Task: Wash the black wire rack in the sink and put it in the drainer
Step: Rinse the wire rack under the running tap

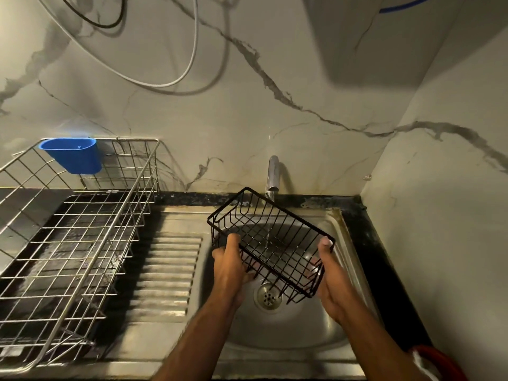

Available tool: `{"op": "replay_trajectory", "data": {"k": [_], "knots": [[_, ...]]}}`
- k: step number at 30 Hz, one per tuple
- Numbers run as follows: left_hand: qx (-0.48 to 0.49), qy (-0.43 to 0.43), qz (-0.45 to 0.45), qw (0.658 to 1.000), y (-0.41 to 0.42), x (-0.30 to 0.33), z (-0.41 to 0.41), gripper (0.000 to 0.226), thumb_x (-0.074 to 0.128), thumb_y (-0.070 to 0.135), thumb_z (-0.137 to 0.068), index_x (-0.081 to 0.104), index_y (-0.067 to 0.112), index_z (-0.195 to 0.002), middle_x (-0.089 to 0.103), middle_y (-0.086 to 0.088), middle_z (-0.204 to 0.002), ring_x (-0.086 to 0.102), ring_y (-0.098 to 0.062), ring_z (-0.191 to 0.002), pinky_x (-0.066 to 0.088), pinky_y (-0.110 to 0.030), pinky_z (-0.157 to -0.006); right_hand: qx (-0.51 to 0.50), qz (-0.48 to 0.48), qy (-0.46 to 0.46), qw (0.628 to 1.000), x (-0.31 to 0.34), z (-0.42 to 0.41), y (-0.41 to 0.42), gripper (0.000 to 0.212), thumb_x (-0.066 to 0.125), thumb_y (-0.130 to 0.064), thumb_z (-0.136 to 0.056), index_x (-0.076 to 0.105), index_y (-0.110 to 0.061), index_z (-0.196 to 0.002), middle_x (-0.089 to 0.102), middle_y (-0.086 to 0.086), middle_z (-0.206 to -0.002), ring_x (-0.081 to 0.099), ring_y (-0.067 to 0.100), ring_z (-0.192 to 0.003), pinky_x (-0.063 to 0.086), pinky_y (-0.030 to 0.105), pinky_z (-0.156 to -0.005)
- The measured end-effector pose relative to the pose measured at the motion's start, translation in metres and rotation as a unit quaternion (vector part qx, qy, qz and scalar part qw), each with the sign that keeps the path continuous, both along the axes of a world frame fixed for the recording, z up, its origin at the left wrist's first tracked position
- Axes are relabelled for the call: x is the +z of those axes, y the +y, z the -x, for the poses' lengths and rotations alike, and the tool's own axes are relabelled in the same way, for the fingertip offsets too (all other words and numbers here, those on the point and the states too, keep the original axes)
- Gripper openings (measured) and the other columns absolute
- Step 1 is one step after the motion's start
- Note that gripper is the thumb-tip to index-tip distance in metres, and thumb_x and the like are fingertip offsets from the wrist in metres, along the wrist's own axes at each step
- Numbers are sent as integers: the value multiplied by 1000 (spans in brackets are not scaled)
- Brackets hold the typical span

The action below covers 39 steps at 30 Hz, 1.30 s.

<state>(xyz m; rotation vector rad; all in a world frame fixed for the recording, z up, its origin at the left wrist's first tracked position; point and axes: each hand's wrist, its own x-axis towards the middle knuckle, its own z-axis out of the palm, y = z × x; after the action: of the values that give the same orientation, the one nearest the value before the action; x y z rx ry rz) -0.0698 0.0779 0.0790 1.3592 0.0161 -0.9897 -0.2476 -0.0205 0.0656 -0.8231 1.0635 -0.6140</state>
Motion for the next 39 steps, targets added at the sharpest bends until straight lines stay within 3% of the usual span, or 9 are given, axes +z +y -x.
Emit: {"op": "replay_trajectory", "data": {"k": [3, 6, 8, 15, 20, 23, 26, 32, 39], "knots": [[-11, -5, 5, 1000, -1, -1, 0, 83, 65, 62, -68, 53, 11, -132, 66, -27, -122, 69, -48, -105, 61, -47, -66, 0, -15, -56, 998, 6, -4, -2, 63, 54, -64, -87, 49, -31, -140, 65, 12, -129, 70, 31, -106, 60, 42, -70], [-27, -3, 9, 1000, 1, 0, 1, 90, 68, 63, -61, 52, 11, -133, 62, -19, -103, 69, -42, -95, 58, -41, -63, -27, -7, -31, 999, 10, -5, -10, 46, 54, -56, -93, 55, -31, -133, 64, 12, -127, 70, 34, -104, 60, 44, -67], [-41, 1, 5, 999, 2, 0, 1, 96, 72, 66, -57, 52, 13, -135, 62, -18, -111, 70, -42, -99, 57, -40, -63, -26, 13, -11, 1000, 15, -4, -13, 30, 51, -51, -98, 58, -34, -121, 64, 11, -122, 69, 35, -103, 59, 43, -66], [-109, 11, 2, 994, -3, 8, 1, 104, 78, 72, -56, 53, 17, -141, 62, -23, -128, 76, -37, -89, 60, -39, -66, -69, 22, 12, 997, 15, 7, -25, 11, 53, -45, -99, 60, -40, -106, 59, 22, -129, 66, 43, -108, 51, 62, -92], [-109, 14, -3, 994, -8, 7, 8, 111, 77, 69, -50, 50, 9, -140, 61, -27, -127, 77, -38, -87, 60, -40, -65, -72, 30, 18, 997, 12, 15, -29, 32, 51, -47, -99, 57, -34, -127, 57, 10, -133, 69, 35, -102, 59, 41, -62], [-111, 11, -5, 994, -9, 7, 12, 108, 76, 66, -50, 50, 12, -139, 60, -26, -129, 75, -40, -92, 60, -40, -64, -71, 48, 23, 996, 12, 19, -31, 34, 47, -42, -102, 55, -37, -134, 58, 9, -129, 70, 33, -100, 57, 36, -55], [-119, 10, -10, 993, -11, 9, 14, 96, 73, 62, -53, 52, 16, -135, 58, -24, -128, 72, -42, -97, 60, -41, -65, -70, 61, 21, 995, 13, 23, -34, 31, 45, -38, -103, 55, -38, -132, 58, 7, -127, 70, 33, -100, 59, 44, -65], [-128, 18, -17, 991, -11, 8, 18, 41, 62, 39, -93, 57, 13, -125, 53, -19, -130, 67, -42, -106, 63, -46, -68, -71, 70, 28, 995, 8, 27, -39, 28, 49, -37, -100, 58, -34, -126, 57, 12, -131, 69, 35, -102, 57, 60, -78], [-122, 30, -11, 992, -6, 11, 17, 46, 65, 43, -78, 60, 14, -112, 53, -22, -132, 64, -43, -112, 59, -40, -62, -59, 83, 17, 995, 4, 23, -37, 28, 50, -34, -98, 60, -43, -123, 56, 14, -131, 68, 38, -104, 58, 58, -76]]}}
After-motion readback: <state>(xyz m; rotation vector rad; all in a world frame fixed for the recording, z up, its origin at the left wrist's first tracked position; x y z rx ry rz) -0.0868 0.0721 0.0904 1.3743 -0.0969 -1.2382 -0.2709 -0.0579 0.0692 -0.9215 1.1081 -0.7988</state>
